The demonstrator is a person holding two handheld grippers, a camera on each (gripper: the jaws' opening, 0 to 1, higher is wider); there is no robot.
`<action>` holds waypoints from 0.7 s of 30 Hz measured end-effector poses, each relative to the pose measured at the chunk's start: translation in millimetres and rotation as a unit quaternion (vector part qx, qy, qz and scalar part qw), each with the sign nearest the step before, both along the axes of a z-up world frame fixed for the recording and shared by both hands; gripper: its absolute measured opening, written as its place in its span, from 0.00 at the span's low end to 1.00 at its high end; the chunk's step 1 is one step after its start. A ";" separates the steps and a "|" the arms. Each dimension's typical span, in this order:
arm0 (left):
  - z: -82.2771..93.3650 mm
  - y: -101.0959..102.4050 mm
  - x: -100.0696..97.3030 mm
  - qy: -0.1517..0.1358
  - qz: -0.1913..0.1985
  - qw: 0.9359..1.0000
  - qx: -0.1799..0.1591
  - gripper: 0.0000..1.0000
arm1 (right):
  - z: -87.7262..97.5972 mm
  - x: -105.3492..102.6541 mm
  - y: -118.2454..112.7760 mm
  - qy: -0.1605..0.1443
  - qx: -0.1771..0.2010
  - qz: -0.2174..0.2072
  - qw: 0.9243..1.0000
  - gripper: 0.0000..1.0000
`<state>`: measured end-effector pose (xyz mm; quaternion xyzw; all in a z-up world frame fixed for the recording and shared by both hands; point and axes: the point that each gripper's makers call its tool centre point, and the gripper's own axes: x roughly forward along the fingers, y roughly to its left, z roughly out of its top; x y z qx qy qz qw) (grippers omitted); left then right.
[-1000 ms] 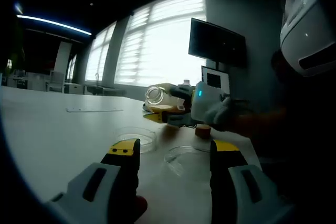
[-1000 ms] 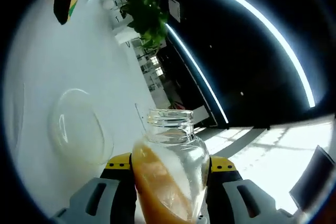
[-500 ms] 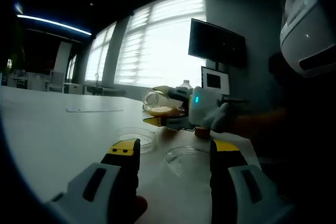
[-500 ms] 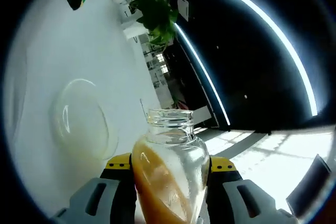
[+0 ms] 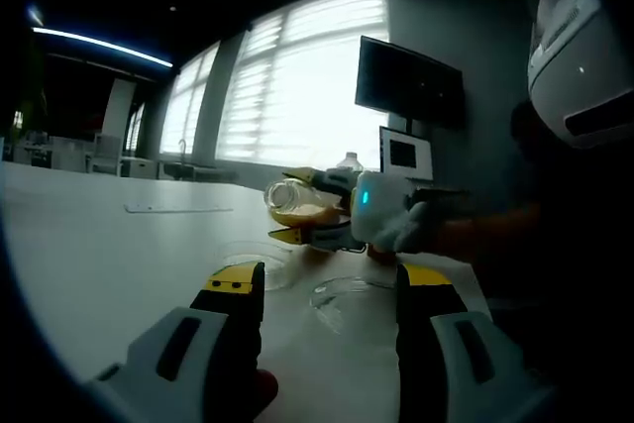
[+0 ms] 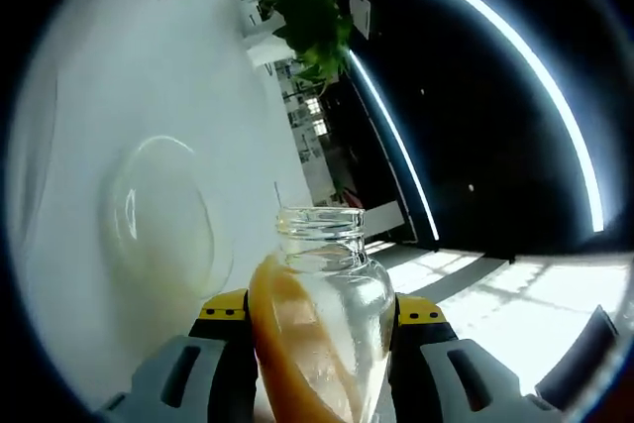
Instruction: Open the Petri dish lid, place the lid on the table, pour the liquid culture medium into the Petri dish, pick up the Petri dish lid from the table, and close the Petri dish
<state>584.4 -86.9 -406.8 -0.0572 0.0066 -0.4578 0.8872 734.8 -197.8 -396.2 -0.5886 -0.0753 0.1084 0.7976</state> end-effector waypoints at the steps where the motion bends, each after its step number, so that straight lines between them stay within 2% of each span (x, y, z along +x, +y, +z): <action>1: -0.1 0.0 -0.1 0.000 0.000 1.000 0.000 0.45 | -1.3 0.1 -0.3 0.000 -0.003 0.000 1.000 0.47; 13: 0.1 -0.6 -0.9 0.001 -0.001 1.000 -0.002 0.45 | -10.8 1.2 -1.2 0.006 -0.033 -0.002 0.999 0.47; 21: 0.3 -0.6 -1.1 0.002 -0.002 1.000 -0.003 0.45 | -12.4 2.0 0.1 0.007 -0.040 0.001 0.999 0.47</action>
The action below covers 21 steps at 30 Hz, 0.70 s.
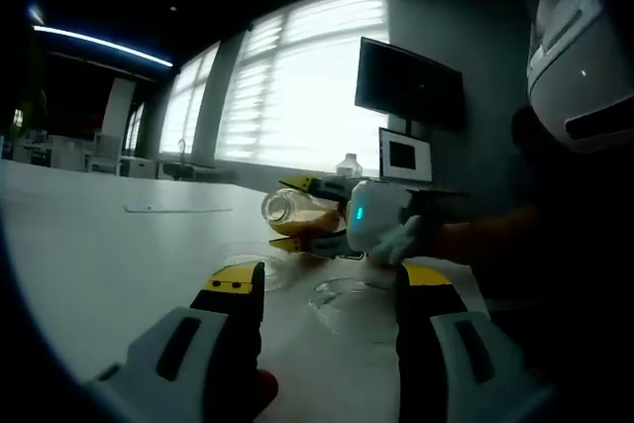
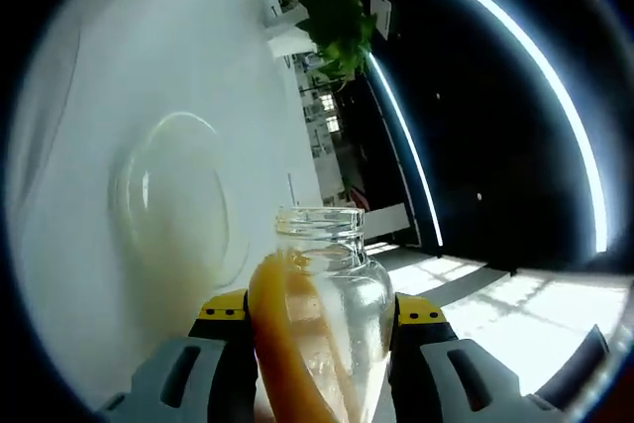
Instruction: Open the Petri dish lid, place the lid on the table, pour the liquid culture medium into the Petri dish, pick up the Petri dish lid from the table, and close the Petri dish
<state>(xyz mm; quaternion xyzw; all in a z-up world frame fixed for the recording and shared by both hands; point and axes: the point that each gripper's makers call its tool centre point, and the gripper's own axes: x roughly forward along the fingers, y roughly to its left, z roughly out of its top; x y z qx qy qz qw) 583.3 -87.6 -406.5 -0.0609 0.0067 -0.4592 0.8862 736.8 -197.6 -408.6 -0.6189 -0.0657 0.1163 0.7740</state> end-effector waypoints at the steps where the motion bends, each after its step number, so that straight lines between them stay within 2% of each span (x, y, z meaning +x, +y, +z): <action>1: 0.1 0.0 0.0 0.000 0.000 1.000 0.000 0.45 | 0.0 0.3 0.1 0.000 0.000 0.000 1.000 0.47; 21: 0.1 0.2 1.2 0.002 -0.001 1.000 -0.002 0.45 | -7.3 0.7 -1.1 0.004 -0.024 0.000 1.000 0.47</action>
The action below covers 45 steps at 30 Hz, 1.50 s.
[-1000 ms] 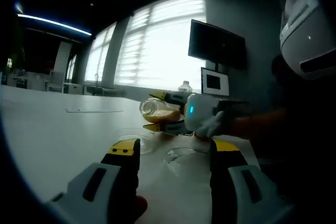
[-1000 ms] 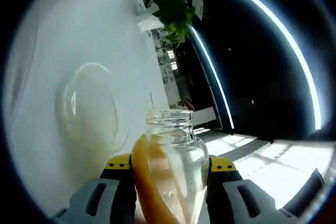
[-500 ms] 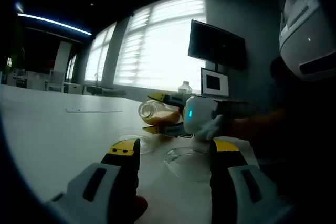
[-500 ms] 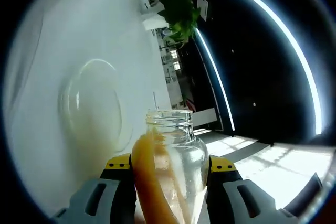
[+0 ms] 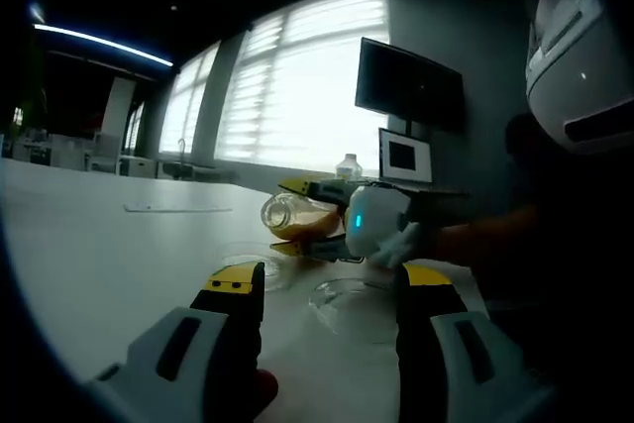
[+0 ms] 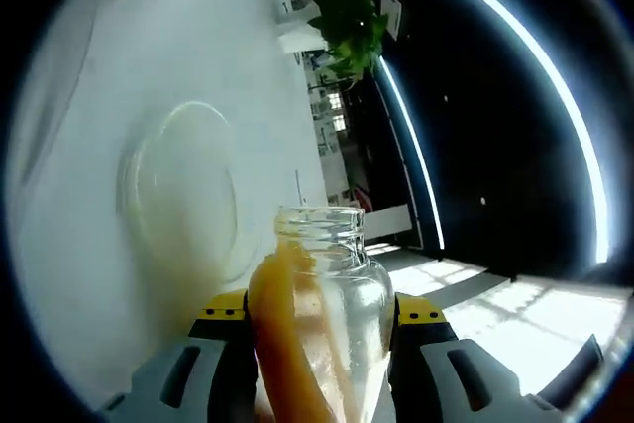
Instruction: Open the Petri dish lid, place the lid on the table, pour the liquid culture medium into the Petri dish, pick up the Petri dish lid from the table, and close the Petri dish
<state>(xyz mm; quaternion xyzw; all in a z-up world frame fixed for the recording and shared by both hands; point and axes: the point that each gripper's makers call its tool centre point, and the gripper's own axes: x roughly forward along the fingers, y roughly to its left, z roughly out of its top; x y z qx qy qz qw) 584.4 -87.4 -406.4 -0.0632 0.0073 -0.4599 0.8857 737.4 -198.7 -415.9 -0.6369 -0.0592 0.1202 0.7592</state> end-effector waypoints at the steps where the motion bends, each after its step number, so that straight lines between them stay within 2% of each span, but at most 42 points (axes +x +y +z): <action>1: 0.0 0.0 0.0 0.000 0.000 1.000 0.000 0.45 | -0.7 0.1 0.2 0.000 -0.001 0.000 1.000 0.47; 12: -0.7 0.5 0.5 0.002 0.001 1.000 0.001 0.45 | -5.7 0.1 2.9 0.003 -0.017 0.004 1.000 0.47; 29: -0.4 1.0 0.9 0.002 0.002 1.000 0.000 0.45 | -6.8 2.0 3.6 0.003 -0.020 0.007 1.000 0.47; 45: -0.1 1.0 0.7 0.001 0.003 1.000 0.001 0.45 | 1.0 1.9 1.6 0.005 0.003 0.006 1.000 0.47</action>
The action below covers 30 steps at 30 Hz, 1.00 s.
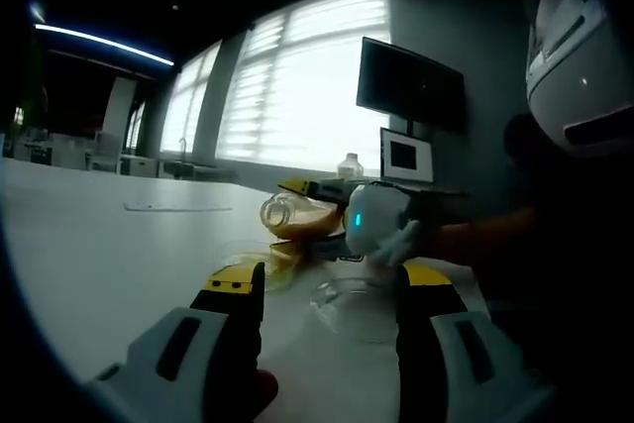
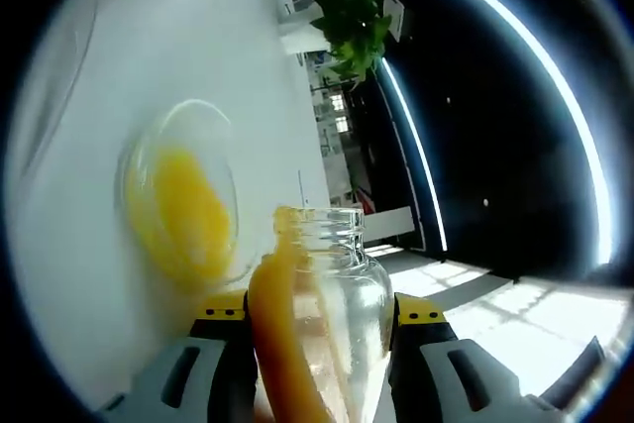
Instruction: Open the Petri dish lid, place the lid on the table, pour the liquid culture medium into the Petri dish, pick up the Petri dish lid from the table, and close the Petri dish
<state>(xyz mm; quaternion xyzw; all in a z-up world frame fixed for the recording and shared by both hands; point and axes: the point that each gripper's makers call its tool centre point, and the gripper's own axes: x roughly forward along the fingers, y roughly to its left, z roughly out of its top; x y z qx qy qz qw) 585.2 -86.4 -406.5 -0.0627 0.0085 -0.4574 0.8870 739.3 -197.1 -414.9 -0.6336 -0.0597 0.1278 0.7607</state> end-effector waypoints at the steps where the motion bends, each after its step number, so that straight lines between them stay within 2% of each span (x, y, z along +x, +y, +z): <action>1: 0.1 0.0 0.0 0.000 0.000 1.000 0.000 0.45 | 0.6 0.0 -0.2 0.000 0.002 0.000 1.000 0.47; 17: 0.2 -0.3 -0.3 -0.002 0.000 1.000 0.001 0.45 | 2.2 -0.9 -0.7 0.003 0.007 -0.001 1.000 0.47; 27: 0.2 -0.4 -0.3 -0.002 0.000 1.000 0.001 0.45 | 15.5 1.1 -7.4 0.008 0.048 -0.003 0.999 0.47; 30: 0.0 -0.6 -0.5 -0.003 0.000 1.000 0.002 0.45 | 22.7 2.2 -12.3 0.011 0.075 -0.006 0.997 0.47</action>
